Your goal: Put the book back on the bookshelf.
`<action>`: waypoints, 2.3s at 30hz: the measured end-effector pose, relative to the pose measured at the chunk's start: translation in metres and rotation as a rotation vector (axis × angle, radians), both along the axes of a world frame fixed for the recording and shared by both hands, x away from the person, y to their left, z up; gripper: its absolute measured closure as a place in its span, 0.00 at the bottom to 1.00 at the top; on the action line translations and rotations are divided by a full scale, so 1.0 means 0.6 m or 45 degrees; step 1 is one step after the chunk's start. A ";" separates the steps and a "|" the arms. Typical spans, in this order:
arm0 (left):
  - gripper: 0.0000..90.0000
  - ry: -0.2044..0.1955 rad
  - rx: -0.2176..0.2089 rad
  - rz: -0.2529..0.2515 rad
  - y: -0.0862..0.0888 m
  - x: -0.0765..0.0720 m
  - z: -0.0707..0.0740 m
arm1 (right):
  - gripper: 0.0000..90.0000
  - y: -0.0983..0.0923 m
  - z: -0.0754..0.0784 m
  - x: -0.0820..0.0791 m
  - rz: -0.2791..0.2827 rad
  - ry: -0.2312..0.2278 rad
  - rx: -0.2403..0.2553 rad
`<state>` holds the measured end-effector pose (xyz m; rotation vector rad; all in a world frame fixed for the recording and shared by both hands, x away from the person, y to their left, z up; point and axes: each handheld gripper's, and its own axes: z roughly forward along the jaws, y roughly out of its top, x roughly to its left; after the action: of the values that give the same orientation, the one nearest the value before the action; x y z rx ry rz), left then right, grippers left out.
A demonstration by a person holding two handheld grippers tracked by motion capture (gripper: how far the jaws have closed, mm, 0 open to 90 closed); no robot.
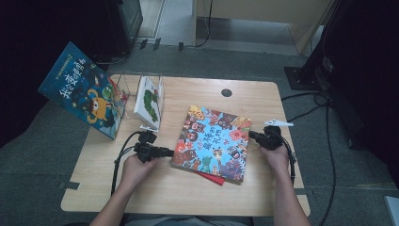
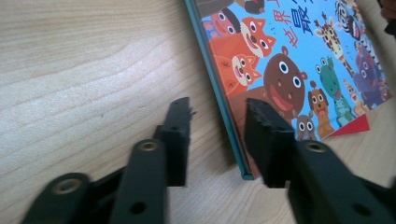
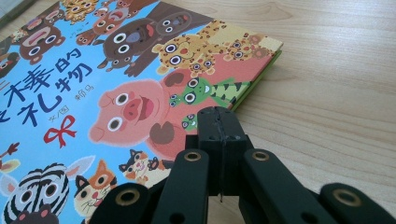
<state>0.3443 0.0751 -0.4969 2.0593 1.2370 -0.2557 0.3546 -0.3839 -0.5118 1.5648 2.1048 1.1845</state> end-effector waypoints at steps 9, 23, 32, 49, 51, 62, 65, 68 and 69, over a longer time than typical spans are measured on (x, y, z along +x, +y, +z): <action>0.40 0.011 -0.032 0.011 0.000 0.005 0.004 | 1.00 0.001 0.003 -0.006 0.018 0.003 -0.017; 0.45 0.016 -0.036 -0.023 -0.004 0.045 0.009 | 1.00 0.001 0.003 -0.035 0.050 0.000 -0.017; 0.47 0.039 -0.015 -0.009 -0.015 0.072 0.007 | 1.00 0.004 0.003 -0.053 0.074 -0.008 -0.037; 0.49 0.034 -0.015 -0.034 -0.042 0.107 0.010 | 1.00 0.010 0.000 -0.053 0.107 0.001 -0.031; 0.48 0.045 -0.015 -0.025 -0.046 0.108 0.007 | 1.00 0.009 -0.001 -0.053 0.107 0.003 -0.025; 0.47 0.068 0.002 -0.041 -0.051 0.104 0.003 | 1.00 0.011 -0.001 -0.042 0.107 0.007 -0.030; 0.47 0.070 0.005 -0.038 -0.051 0.103 0.002 | 1.00 0.014 -0.001 -0.036 0.117 0.006 -0.032; 0.47 0.079 0.004 -0.026 -0.052 0.105 0.001 | 1.00 0.016 -0.001 -0.030 0.111 0.010 -0.040; 0.47 0.081 0.012 -0.028 -0.053 0.104 0.000 | 1.00 0.017 -0.003 -0.029 0.105 0.007 -0.056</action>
<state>0.4069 0.0436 -0.4970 2.0881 1.2567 -0.3286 0.3374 -0.3738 -0.5133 1.4772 2.2032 1.1534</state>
